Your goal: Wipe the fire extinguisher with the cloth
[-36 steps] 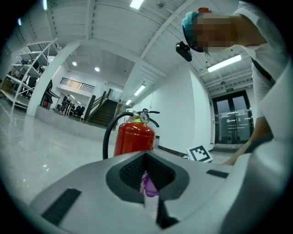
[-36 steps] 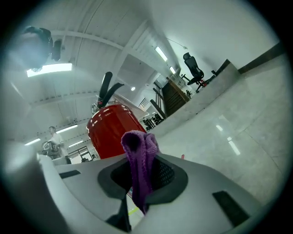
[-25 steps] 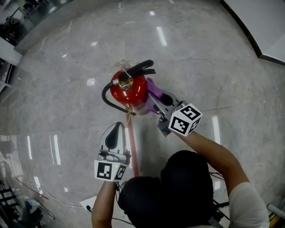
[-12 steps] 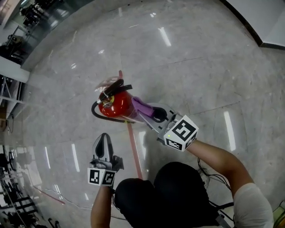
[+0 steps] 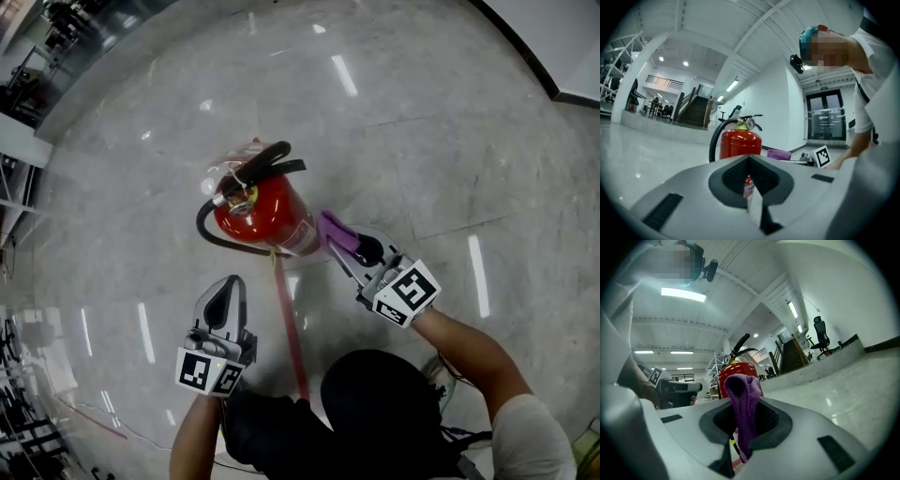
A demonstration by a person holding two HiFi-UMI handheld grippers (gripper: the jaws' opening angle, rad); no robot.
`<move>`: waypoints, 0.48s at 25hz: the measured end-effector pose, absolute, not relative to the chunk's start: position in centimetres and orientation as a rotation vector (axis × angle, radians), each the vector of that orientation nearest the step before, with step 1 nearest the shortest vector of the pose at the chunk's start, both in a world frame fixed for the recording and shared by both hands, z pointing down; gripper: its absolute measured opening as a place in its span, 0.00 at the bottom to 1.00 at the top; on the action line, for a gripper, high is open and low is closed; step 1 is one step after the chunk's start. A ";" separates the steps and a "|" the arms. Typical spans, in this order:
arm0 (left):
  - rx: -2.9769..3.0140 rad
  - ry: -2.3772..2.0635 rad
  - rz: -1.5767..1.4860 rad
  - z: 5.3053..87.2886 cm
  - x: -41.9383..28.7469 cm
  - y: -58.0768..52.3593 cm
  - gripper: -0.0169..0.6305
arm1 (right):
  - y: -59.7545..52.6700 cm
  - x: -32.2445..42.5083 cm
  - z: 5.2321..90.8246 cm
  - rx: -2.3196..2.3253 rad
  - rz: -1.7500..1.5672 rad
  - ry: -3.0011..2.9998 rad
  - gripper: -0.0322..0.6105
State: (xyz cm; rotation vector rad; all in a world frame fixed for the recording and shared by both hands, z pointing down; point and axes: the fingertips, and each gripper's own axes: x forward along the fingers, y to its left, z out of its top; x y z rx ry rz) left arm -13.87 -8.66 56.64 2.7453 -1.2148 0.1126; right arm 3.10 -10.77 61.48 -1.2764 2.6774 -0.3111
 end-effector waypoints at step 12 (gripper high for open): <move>2.997 -0.466 0.021 58.3 -16.5 -11.9 0.03 | -8.7 1.3 62.3 -1.941 -0.371 2.377 0.14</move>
